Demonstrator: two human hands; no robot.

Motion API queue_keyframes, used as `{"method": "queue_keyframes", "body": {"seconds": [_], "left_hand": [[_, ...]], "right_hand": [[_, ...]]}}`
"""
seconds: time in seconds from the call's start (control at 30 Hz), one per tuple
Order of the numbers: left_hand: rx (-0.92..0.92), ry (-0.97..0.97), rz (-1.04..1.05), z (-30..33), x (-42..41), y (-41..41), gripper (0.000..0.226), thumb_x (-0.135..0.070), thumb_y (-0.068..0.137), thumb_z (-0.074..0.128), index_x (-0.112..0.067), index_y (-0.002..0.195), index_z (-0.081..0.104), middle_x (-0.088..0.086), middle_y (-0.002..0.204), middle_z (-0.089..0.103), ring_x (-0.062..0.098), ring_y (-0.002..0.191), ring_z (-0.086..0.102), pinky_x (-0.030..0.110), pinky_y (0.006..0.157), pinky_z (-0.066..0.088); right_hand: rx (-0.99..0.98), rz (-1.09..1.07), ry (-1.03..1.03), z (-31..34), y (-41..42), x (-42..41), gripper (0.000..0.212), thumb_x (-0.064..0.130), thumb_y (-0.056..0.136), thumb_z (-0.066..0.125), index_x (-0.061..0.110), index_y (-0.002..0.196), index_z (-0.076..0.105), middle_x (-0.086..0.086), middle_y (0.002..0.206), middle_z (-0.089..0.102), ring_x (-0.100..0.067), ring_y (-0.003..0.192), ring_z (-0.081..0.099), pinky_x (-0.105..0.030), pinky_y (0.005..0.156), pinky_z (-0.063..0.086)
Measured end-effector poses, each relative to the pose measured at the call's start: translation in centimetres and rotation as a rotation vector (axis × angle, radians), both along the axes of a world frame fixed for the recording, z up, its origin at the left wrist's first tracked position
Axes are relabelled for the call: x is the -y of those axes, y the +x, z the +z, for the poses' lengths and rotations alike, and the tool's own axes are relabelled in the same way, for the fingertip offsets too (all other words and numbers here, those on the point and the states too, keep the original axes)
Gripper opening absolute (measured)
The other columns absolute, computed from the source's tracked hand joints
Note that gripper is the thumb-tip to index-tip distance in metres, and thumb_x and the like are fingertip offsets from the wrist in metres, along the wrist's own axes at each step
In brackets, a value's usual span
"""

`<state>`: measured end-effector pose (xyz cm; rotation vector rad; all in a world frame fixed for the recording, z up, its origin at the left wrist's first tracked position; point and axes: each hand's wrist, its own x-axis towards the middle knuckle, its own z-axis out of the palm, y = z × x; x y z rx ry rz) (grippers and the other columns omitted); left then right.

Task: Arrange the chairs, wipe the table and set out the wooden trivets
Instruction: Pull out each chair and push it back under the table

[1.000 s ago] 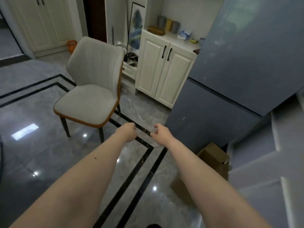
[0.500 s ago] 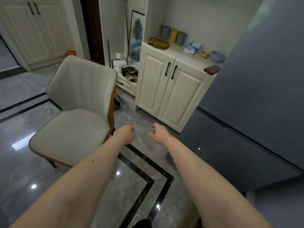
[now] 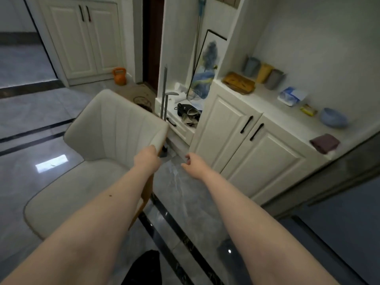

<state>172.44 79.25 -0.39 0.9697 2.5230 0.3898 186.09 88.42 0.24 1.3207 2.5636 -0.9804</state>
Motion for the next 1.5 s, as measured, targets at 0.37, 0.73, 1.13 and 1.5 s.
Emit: {"method": "queue_keyframes", "body": {"seconds": [0.37, 0.73, 1.13, 1.5], "left_hand": [[-0.012, -0.001, 0.236, 0.3, -10.5, -13.2, 0.028, -0.017, 0.097, 0.042, -0.003, 0.12, 0.05, 0.017, 0.124, 0.056, 0.033, 0.115, 0.054, 0.037, 0.089, 0.044], [0.098, 0.082, 0.844, -3.5, -18.6, -21.7, 0.044, -0.031, 0.101, 0.03, 0.0, 0.121, 0.054, 0.024, 0.129, 0.054, 0.038, 0.12, 0.051, 0.04, 0.098, 0.04], [0.513, 0.486, 1.283, -3.1, -19.5, -22.5, 0.04, -0.016, 0.103, 0.022, 0.011, 0.123, 0.045, 0.028, 0.131, 0.046, 0.038, 0.119, 0.046, 0.036, 0.093, 0.038], [0.874, 0.44, 1.177, -5.4, -15.8, -23.0, 0.056, -0.053, 0.092, 0.045, -0.012, 0.131, 0.046, 0.005, 0.135, 0.049, 0.023, 0.111, 0.055, 0.033, 0.09, 0.049]], "right_hand": [[-0.155, 0.121, -0.004, 1.0, -15.9, -11.4, 0.038, 0.01, 0.092, 0.054, 0.006, 0.129, 0.052, -0.015, 0.111, 0.062, -0.024, 0.099, 0.058, -0.027, 0.087, 0.043], [-0.108, 0.571, -0.025, -3.0, -31.5, -22.4, 0.047, -0.006, 0.086, 0.044, 0.011, 0.128, 0.054, -0.01, 0.122, 0.057, -0.026, 0.111, 0.056, -0.033, 0.095, 0.046], [-0.205, 1.266, 0.096, -3.0, -40.3, -22.4, 0.055, -0.006, 0.083, 0.052, 0.019, 0.132, 0.051, -0.005, 0.133, 0.047, -0.024, 0.121, 0.046, -0.038, 0.104, 0.041], [-0.235, 1.638, 0.256, -4.5, -45.1, -20.5, 0.03, 0.015, 0.09, 0.057, 0.013, 0.121, 0.061, -0.007, 0.128, 0.05, -0.023, 0.123, 0.041, -0.034, 0.108, 0.032]]}}
